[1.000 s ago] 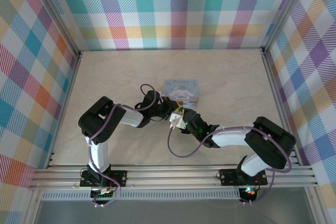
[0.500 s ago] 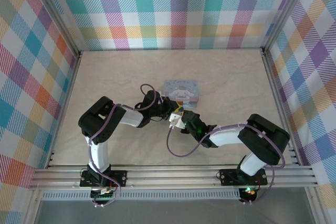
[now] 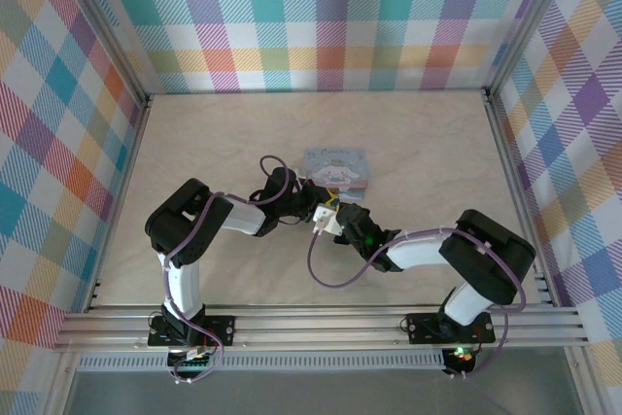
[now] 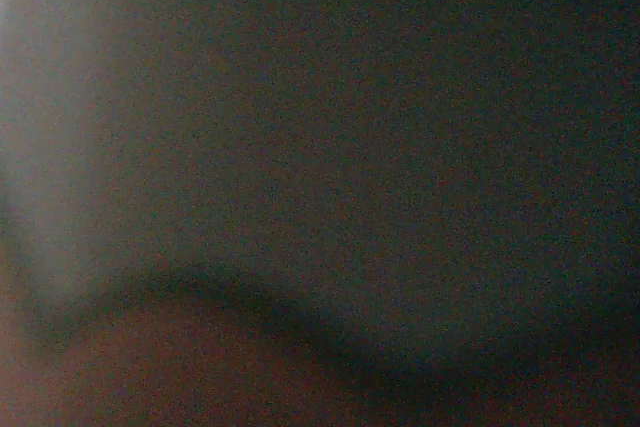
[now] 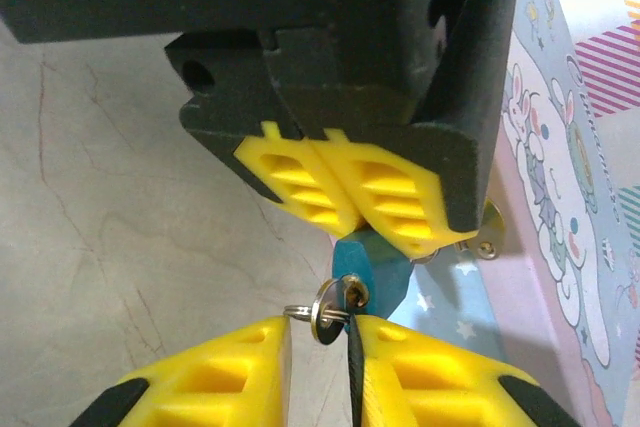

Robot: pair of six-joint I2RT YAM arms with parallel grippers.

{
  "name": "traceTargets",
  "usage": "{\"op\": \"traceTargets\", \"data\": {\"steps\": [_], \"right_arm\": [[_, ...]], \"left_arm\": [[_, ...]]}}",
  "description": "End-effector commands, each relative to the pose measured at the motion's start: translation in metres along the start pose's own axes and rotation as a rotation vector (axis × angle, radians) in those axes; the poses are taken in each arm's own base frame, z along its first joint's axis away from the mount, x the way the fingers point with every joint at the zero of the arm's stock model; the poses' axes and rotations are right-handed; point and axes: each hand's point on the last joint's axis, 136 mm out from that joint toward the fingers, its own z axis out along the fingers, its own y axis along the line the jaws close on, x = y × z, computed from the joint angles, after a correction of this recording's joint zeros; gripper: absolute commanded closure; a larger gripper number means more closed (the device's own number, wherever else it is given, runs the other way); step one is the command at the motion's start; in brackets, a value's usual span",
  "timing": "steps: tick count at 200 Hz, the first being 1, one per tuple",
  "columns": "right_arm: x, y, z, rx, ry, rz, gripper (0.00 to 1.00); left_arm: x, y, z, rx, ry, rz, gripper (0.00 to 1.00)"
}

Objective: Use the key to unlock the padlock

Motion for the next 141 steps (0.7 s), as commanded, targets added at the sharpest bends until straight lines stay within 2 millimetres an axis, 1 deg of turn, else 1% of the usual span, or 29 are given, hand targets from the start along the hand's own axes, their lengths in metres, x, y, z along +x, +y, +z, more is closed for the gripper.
{"op": "traceTargets", "data": {"steps": [1, 43, 113, 141], "right_arm": [[-0.014, -0.009, 0.004, 0.016, -0.037, 0.049, 0.78], [-0.016, -0.012, 0.006, 0.022, -0.038, 0.062, 0.83], [-0.02, -0.02, 0.005, 0.031, -0.037, 0.118, 1.0], [-0.027, -0.027, 0.0, 0.028, -0.046, 0.177, 1.0]], "left_arm": [[0.008, -0.001, 0.001, -0.021, 0.025, -0.025, 0.97], [0.008, 0.001, 0.002, -0.025, 0.025, -0.026, 0.97], [0.008, 0.001, 0.002, -0.024, 0.027, -0.029, 0.97], [0.008, 0.0, 0.002, -0.022, 0.025, -0.032, 0.97]]}}
